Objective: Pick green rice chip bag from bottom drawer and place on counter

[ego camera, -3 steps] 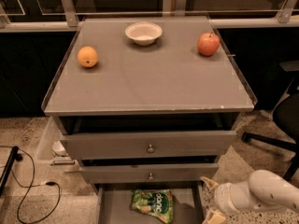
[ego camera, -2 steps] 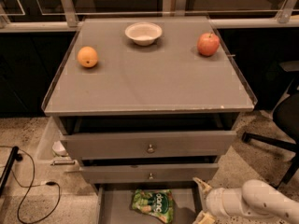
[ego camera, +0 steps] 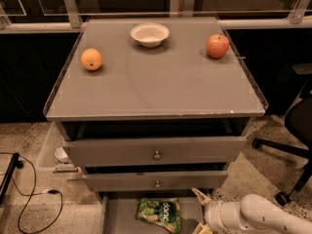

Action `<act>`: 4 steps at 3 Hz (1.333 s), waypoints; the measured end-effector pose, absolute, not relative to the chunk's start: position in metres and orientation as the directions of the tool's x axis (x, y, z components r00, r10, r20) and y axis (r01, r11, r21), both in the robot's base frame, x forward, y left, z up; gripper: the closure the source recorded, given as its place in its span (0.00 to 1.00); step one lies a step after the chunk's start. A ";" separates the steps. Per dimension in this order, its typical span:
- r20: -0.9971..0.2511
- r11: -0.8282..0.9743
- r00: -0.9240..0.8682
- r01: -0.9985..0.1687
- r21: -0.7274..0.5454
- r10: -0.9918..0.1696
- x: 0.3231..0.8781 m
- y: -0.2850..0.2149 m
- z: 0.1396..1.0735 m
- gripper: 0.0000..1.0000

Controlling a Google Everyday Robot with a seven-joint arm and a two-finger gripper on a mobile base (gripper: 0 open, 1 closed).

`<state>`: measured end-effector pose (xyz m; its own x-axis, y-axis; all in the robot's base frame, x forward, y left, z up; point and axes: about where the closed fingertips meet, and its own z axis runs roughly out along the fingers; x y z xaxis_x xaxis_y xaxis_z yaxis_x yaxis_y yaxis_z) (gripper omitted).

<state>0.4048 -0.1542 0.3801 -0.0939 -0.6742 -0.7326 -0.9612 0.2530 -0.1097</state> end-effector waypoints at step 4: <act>-0.645 0.261 -0.137 -0.960 -0.100 -0.752 0.439 -0.114 0.254 0.00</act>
Offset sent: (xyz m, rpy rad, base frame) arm 0.0325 0.0383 -0.1097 -0.1451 0.0183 -0.0294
